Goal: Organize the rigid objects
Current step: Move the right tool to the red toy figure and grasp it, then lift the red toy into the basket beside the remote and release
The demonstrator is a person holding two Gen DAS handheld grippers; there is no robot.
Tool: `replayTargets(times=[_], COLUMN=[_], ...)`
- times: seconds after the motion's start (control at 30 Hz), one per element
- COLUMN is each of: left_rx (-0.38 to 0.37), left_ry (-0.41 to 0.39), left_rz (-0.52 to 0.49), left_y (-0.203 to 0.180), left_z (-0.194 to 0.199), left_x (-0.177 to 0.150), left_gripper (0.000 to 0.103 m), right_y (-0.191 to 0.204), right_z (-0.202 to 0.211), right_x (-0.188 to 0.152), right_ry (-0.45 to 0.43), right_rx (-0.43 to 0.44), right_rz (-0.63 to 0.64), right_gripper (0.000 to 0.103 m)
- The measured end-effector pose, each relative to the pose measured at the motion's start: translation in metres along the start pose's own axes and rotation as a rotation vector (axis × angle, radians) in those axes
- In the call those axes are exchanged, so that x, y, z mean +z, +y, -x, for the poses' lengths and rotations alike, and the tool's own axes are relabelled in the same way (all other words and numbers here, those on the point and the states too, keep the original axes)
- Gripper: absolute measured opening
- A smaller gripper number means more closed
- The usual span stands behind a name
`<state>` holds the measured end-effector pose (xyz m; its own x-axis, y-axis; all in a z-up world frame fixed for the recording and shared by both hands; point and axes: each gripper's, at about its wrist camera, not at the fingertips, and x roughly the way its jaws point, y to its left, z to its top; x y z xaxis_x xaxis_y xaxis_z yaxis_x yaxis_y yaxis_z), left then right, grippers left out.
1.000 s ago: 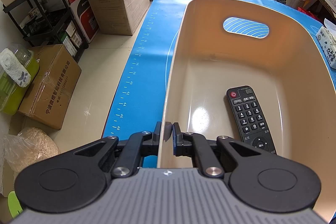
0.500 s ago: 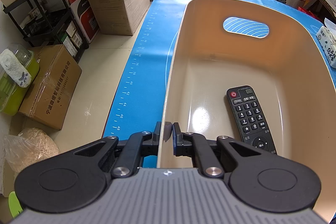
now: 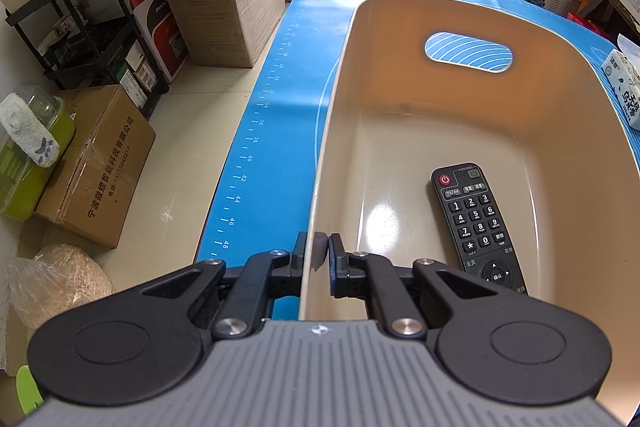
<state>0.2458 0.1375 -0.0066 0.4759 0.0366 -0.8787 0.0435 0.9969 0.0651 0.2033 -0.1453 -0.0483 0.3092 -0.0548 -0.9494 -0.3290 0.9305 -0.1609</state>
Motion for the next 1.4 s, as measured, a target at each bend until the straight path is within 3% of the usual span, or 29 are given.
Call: replayTargets(times=[0.13, 0.23, 0.37, 0.7, 0.83, 1.23, 1.4], left_rx=[-0.002, -0.001, -0.002, -0.001, -0.001, -0.001, -0.001], left_ry=[0.0, -0.001, 0.0, -0.001, -0.001, 0.0, -0.001], left_rz=[0.004, 0.0, 0.001, 0.0, 0.0, 0.0, 0.0], left_y=[0.001, 0.001, 0.001, 0.001, 0.001, 0.001, 0.001], left_z=[0.0, 0.0, 0.0, 0.0, 0.0, -0.001, -0.001], left_x=[0.0, 0.0, 0.0, 0.0, 0.0, 0.0, 0.0], left_gripper=[0.011, 0.011, 0.011, 0.011, 0.011, 0.011, 0.011], right_y=[-0.001, 0.001, 0.003, -0.016, -0.018, 0.014, 0.022], right_z=[-0.014, -0.017, -0.015, 0.015, 0.025, 0.016, 0.025], right_x=[0.002, 0.004, 0.002, -0.005, -0.008, -0.015, -0.019], right_ry=[0.026, 0.027, 0.039, 0.001, 0.001, 0.121, 0.149], right_rx=[0.017, 0.016, -0.008, -0.041, 0.017, 0.041, 0.111], right_rz=[0.004, 0.015, 0.036, -0.061, -0.09, 0.084, 0.129], right_gripper=[0.052, 0.035, 0.03, 0.03, 0.03, 0.03, 0.03])
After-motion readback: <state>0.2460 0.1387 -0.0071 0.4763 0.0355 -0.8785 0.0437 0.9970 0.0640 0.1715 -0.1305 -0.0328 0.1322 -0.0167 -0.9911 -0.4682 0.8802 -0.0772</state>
